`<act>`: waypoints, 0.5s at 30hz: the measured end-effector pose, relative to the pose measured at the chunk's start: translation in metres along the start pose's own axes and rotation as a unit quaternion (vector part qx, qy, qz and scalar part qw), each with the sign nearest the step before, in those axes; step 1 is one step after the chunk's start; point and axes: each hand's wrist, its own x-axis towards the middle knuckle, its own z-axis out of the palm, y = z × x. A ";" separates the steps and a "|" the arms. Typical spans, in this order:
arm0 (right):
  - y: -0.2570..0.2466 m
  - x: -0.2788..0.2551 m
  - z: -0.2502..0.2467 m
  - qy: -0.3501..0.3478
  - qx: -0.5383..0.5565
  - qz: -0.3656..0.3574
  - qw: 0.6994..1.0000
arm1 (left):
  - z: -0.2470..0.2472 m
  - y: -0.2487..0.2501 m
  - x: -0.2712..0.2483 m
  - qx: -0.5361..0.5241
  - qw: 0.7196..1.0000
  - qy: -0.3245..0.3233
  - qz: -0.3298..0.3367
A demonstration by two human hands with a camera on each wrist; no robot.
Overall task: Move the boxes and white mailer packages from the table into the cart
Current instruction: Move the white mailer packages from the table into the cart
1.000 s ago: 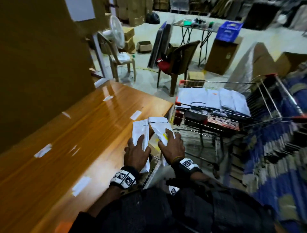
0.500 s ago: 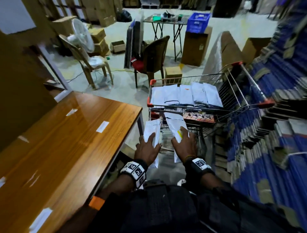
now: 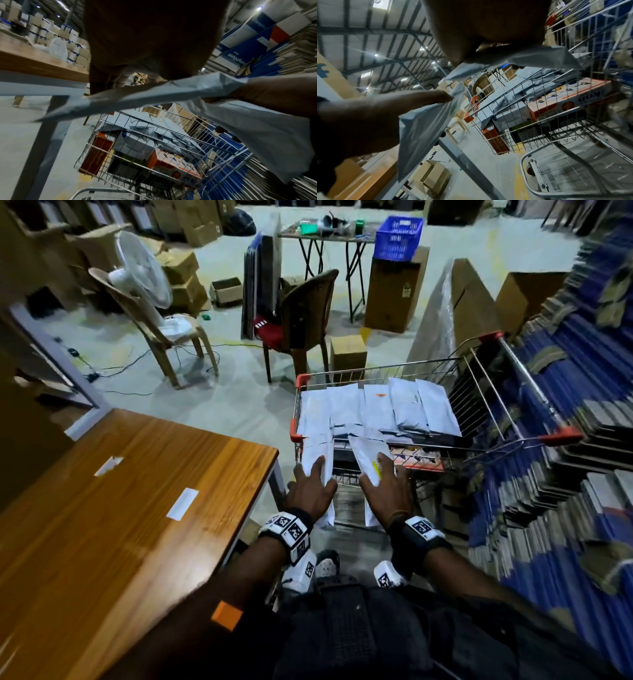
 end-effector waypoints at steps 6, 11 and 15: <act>-0.027 0.097 0.025 -0.030 0.007 0.025 0.999 | -0.023 0.019 0.105 -0.006 1.000 -0.004 0.003; -0.049 0.177 0.051 -0.042 -0.030 0.057 0.997 | -0.030 0.030 0.197 0.032 0.999 -0.002 -0.013; -0.057 0.239 0.072 -0.057 -0.058 0.077 0.994 | -0.025 0.033 0.264 0.046 0.998 -0.040 -0.025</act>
